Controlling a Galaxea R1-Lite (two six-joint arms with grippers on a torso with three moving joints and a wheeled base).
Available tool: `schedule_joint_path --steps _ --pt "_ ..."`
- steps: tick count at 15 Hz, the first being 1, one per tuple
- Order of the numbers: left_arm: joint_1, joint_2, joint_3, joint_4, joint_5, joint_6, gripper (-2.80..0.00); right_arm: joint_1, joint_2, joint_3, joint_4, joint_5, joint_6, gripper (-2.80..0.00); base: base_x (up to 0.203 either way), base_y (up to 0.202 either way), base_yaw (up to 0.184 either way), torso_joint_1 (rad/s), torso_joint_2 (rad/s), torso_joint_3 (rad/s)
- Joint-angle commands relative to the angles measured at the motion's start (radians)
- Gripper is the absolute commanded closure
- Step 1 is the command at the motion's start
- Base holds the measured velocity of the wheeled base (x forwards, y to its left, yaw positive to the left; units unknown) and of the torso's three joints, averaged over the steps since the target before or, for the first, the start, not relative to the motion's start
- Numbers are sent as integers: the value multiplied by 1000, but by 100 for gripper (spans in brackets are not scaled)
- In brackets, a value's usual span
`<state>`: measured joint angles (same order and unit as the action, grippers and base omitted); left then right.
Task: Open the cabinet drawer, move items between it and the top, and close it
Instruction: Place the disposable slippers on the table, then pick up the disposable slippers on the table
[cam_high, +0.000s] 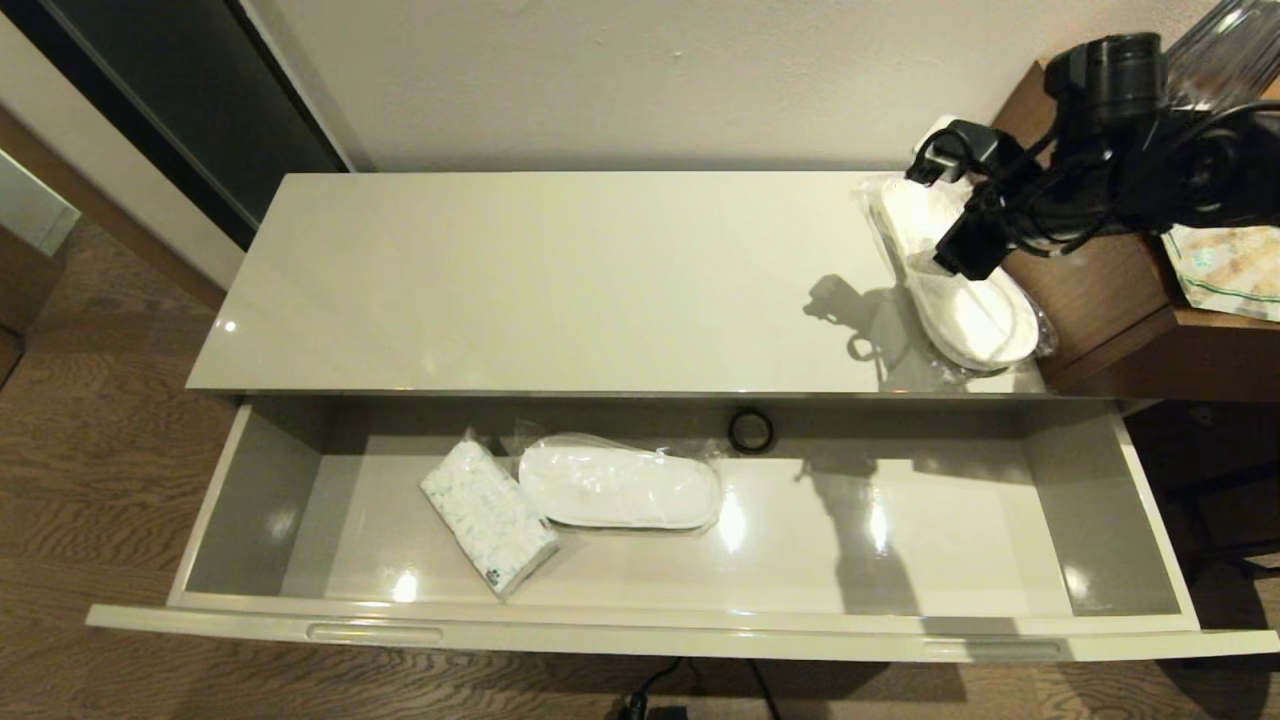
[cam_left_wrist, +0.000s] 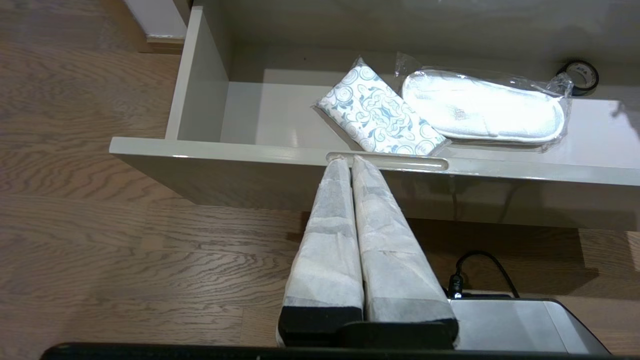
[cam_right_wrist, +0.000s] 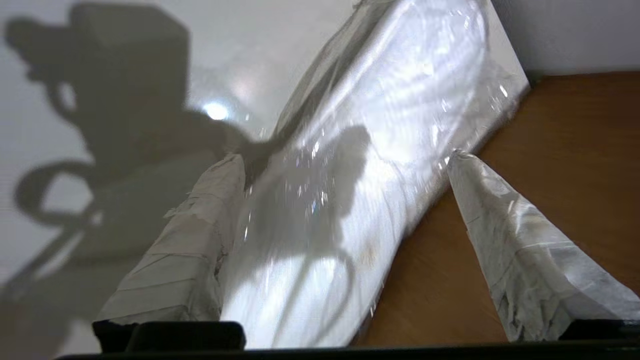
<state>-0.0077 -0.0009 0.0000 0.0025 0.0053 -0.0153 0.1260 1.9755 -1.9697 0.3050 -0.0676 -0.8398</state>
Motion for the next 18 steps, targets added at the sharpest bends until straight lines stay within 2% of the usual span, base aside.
schedule_joint_path --steps 1,4,5,7,9,12,16,18 --pt "0 1 0 1 1 -2 0 7 -148 20 167 -3 2 -280 0 0 0 0 0 0" --pt "0 1 0 1 1 -2 0 20 -338 104 426 -8 35 -280 0 0 0 0 0 0" --pt "0 1 0 1 1 -2 0 26 -394 127 543 -9 57 0 0 0 0 0 0 0" --pt "0 1 0 1 1 0 0 41 -480 131 757 -41 150 0 0 0 0 0 0 0" --pt "0 1 0 1 1 0 0 51 -543 93 941 -115 250 0 0 0 0 0 0 0" --pt "0 1 0 1 1 -2 0 54 -660 42 1179 -220 450 0 0 0 0 0 0 0" --pt "0 1 0 1 1 0 0 46 -741 30 1225 -321 711 0 0 0 0 0 0 0" --pt "0 1 0 1 1 -2 0 11 -757 32 1225 -370 821 0 0 0 0 0 0 0"
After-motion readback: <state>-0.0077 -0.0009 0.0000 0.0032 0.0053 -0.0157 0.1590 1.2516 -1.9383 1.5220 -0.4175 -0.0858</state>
